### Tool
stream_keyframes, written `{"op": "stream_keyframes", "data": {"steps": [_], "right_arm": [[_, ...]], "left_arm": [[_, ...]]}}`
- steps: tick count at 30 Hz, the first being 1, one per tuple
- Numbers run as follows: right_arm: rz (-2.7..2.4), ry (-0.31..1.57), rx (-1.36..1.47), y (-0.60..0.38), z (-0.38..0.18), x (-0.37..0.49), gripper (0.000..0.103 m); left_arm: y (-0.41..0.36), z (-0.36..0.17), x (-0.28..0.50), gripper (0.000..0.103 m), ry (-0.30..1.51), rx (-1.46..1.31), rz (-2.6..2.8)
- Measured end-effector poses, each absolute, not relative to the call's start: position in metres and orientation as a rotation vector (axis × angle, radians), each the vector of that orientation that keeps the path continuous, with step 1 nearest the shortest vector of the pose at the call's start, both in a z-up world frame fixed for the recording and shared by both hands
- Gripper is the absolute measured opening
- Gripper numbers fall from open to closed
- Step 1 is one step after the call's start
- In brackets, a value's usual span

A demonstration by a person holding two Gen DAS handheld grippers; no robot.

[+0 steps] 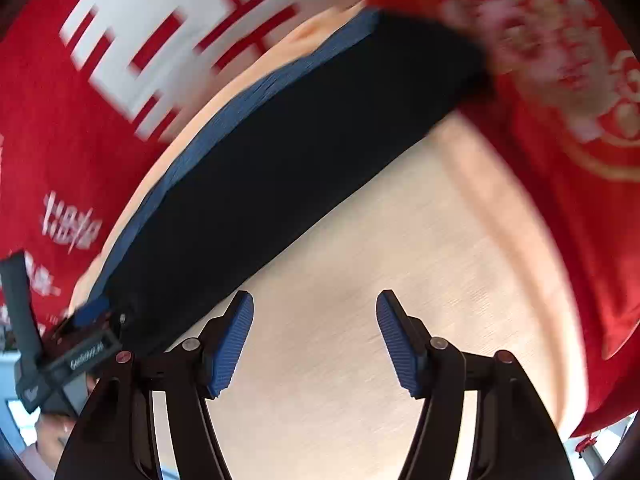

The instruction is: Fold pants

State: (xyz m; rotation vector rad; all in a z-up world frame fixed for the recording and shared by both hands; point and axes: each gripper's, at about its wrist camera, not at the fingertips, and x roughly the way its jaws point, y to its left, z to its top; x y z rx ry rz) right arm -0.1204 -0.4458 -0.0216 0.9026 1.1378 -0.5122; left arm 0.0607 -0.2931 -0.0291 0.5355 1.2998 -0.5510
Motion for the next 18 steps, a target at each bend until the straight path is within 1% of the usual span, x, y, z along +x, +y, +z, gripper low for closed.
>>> {"op": "stream_keyframes", "data": {"steps": [5,11,12,14,15,16,18], "right_arm": [[-0.665,1.066,0.881,-0.493,-0.022,-0.127,0.068],[-0.738,1.021,0.889,-0.526,-0.034,-0.114,0.068],[-0.741,1.018,0.895,-0.529,-0.036,-0.114,0.064],[-0.746,1.001,0.892,-0.532,-0.040,-0.111,0.035],[-0.720,0.990,0.889,-0.533,-0.040,-0.107,0.010],[-0.694,0.981,0.889,-0.533,-0.038,-0.104,0.008],[-0.678,0.954,0.826,-0.529,-0.023,-0.097,0.007]], "left_arm": [[-0.327,-0.041,0.057,0.092,1.261,0.578,-0.557],[-0.340,-0.056,0.054,0.092,1.273,0.587,-0.525],[-0.339,-0.056,0.054,0.092,1.272,0.581,-0.526],[-0.339,-0.057,0.055,0.092,1.273,0.578,-0.528],[-0.340,-0.057,0.055,0.092,1.275,0.581,-0.526],[-0.341,-0.055,0.056,0.092,1.276,0.587,-0.523],[-0.338,-0.050,0.055,0.092,1.257,0.589,-0.520]]}}
